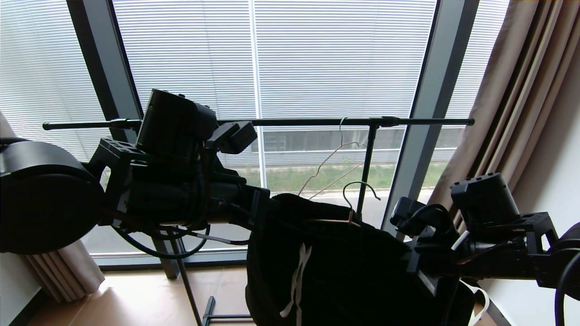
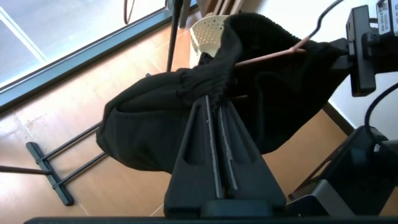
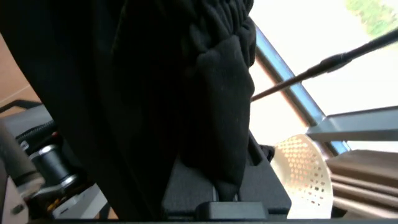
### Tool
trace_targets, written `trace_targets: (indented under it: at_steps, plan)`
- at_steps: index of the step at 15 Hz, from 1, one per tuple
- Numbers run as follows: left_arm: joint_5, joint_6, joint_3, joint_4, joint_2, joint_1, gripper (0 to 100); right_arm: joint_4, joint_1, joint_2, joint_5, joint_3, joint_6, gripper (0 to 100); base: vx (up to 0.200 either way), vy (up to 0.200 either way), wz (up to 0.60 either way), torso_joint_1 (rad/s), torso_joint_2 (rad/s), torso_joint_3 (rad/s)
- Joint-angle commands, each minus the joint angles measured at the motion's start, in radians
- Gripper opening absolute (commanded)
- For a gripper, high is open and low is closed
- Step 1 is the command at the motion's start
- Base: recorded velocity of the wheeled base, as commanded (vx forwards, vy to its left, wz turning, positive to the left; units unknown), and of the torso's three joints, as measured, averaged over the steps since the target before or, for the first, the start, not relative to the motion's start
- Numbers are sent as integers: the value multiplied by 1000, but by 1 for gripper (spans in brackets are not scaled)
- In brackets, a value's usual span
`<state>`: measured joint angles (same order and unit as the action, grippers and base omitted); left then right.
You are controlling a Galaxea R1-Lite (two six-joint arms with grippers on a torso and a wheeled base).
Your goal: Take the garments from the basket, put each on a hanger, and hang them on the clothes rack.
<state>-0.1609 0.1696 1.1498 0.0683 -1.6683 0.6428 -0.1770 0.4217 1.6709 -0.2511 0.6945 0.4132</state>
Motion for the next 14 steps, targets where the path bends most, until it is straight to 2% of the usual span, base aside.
trace_targets:
  at_steps: [1, 4, 6, 8, 9, 11, 14]
  plan:
    - [15, 1, 13, 2, -7, 28, 0, -29, 8, 4, 4, -20, -1, 0, 0, 0, 0, 0, 0, 0]
    - [61, 1, 47, 5, -50, 43, 0, -99, 43, 7, 6, -50, -4, 0, 0, 0, 0, 0, 0, 0]
    - [67, -1, 61, 21, -57, 57, 0, -134, 69, 15, 7, -62, -39, 0, 0, 0, 0, 0, 0, 0]
    - [86, -48, 68, 30, -59, 61, 0, -231, 94, 21, 6, -93, -83, 0, 0, 0, 0, 0, 0, 0]
    - [121, -78, 64, 30, -59, 60, 0, -285, 94, 27, -4, -105, -100, 0, 0, 0, 0, 0, 0, 0]
    - [155, -113, 61, 30, -59, 57, 0, -348, 94, 30, -51, -112, -168, 0, 0, 0, 0, 0, 0, 0]
    - [155, -136, 44, 27, -53, 58, 0, -417, 91, 52, -82, -112, -235, 0, 0, 0, 0, 0, 0, 0]
